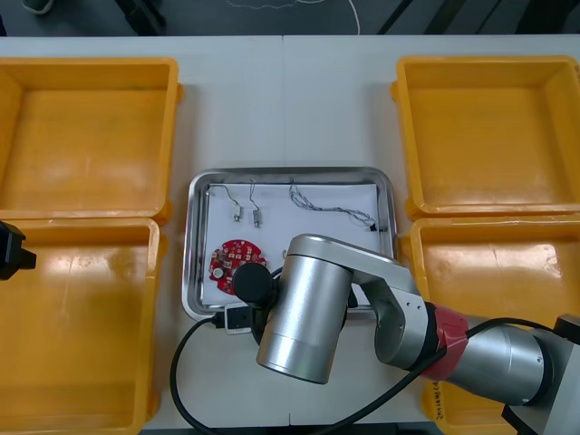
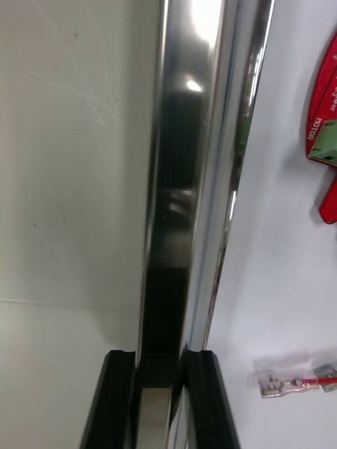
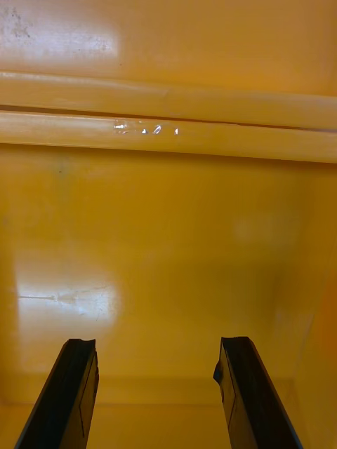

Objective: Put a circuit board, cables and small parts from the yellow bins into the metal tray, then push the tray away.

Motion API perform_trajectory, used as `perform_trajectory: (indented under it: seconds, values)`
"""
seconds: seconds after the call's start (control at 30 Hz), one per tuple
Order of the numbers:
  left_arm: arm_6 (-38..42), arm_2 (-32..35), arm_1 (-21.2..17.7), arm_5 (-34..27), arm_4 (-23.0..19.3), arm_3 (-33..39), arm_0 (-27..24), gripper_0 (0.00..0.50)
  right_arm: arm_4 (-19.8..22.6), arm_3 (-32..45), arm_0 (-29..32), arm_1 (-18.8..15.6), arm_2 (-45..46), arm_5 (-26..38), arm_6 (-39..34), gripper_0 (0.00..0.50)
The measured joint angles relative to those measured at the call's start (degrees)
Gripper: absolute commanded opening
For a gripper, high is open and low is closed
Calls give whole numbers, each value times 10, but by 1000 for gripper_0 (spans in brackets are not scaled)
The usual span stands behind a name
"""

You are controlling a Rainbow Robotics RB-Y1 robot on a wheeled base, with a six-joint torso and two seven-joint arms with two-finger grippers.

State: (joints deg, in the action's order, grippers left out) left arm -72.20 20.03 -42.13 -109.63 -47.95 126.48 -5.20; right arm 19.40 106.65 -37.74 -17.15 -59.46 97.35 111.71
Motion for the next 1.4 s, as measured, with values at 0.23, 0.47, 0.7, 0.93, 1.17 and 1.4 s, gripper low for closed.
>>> perform_trajectory:
  seconds: [0.23, 0.47, 0.7, 0.93, 1.17, 1.4]
  values:
    - [0, 0, 0, 0, 0, 0, 0, 500, -6, -6, -4, 4, 0, -6, 0, 0]
    - [0, 0, 0, 0, 0, 0, 0, 500, -21, -9, -5, 8, 0, -7, 0, 0]
    - [0, 0, 0, 0, 0, 0, 0, 500, -35, -10, -5, 8, 0, -9, 0, 0]
    - [0, 0, 0, 0, 0, 0, 0, 500, -36, -13, -10, 8, 1, -8, 0, 0]
    - [0, 0, 0, 0, 0, 0, 0, 500, -28, -15, -20, 8, 15, -5, 0, 0]
    - [0, 0, 0, 0, 0, 0, 0, 500, -13, -16, -34, 8, 37, 3, 1, 0]
